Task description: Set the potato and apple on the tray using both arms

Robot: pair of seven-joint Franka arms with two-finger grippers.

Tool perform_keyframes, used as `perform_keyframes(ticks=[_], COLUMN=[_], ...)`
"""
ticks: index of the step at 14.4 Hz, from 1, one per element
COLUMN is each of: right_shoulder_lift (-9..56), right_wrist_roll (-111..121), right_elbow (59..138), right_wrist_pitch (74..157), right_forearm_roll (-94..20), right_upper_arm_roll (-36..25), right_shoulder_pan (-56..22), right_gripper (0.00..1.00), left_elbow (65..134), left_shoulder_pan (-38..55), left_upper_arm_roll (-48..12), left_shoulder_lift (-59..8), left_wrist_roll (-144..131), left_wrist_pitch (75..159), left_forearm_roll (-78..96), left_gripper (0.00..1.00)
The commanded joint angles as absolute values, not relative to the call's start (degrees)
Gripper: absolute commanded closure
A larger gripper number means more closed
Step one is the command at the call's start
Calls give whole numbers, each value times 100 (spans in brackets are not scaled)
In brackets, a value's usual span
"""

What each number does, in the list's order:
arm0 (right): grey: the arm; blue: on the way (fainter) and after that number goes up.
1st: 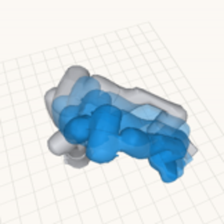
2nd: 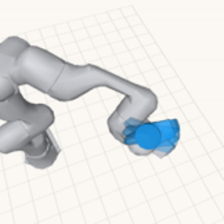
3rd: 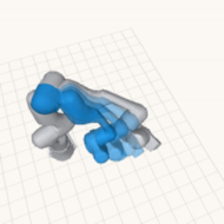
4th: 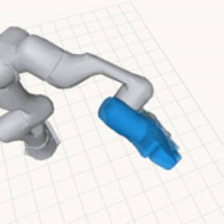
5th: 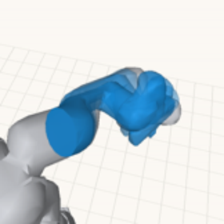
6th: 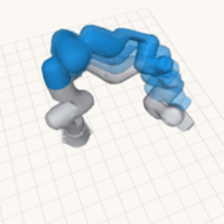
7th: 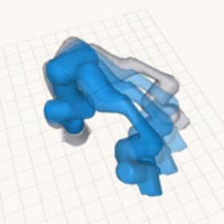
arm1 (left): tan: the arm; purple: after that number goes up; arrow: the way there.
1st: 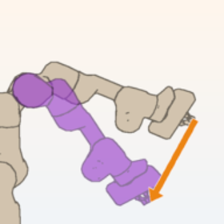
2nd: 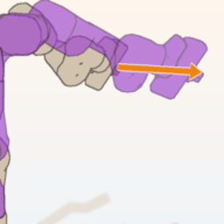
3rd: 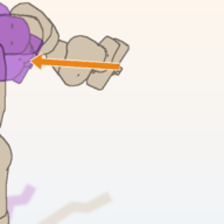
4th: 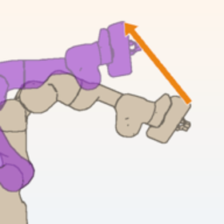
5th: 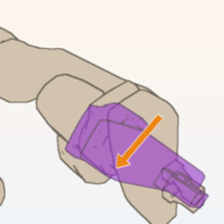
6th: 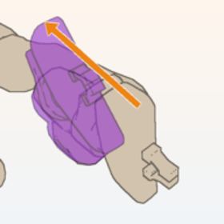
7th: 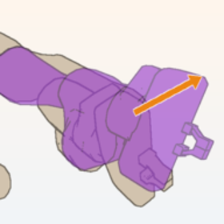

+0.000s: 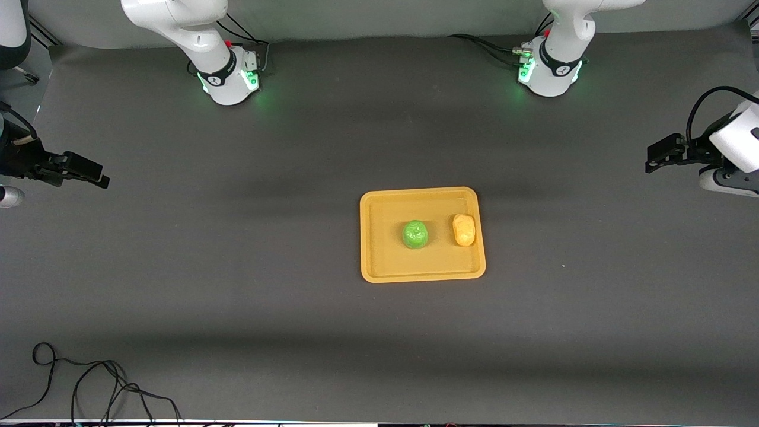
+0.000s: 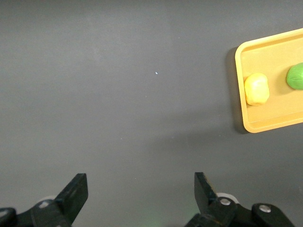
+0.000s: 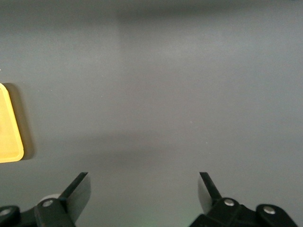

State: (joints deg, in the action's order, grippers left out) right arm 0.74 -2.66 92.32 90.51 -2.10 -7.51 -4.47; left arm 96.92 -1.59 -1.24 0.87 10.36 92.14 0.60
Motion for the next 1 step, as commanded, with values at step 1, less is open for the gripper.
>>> perform_keyframes(ticks=[1], right_shoulder_lift=[-44], right_wrist_roll=[-141], right_elbow=[9290], right_wrist_pitch=[9018], right_forearm_roll=[-343], right_upper_arm_roll=[-782], right_shoulder_pan=[-475], right_gripper=[0], left_elbow=[9615], left_shoulder_pan=[-123], left_upper_arm_roll=[-105], left_shoulder_lift=[88], left_wrist_roll=[1046], left_wrist_pitch=[9237], left_forearm_roll=[18], left_gripper=[0])
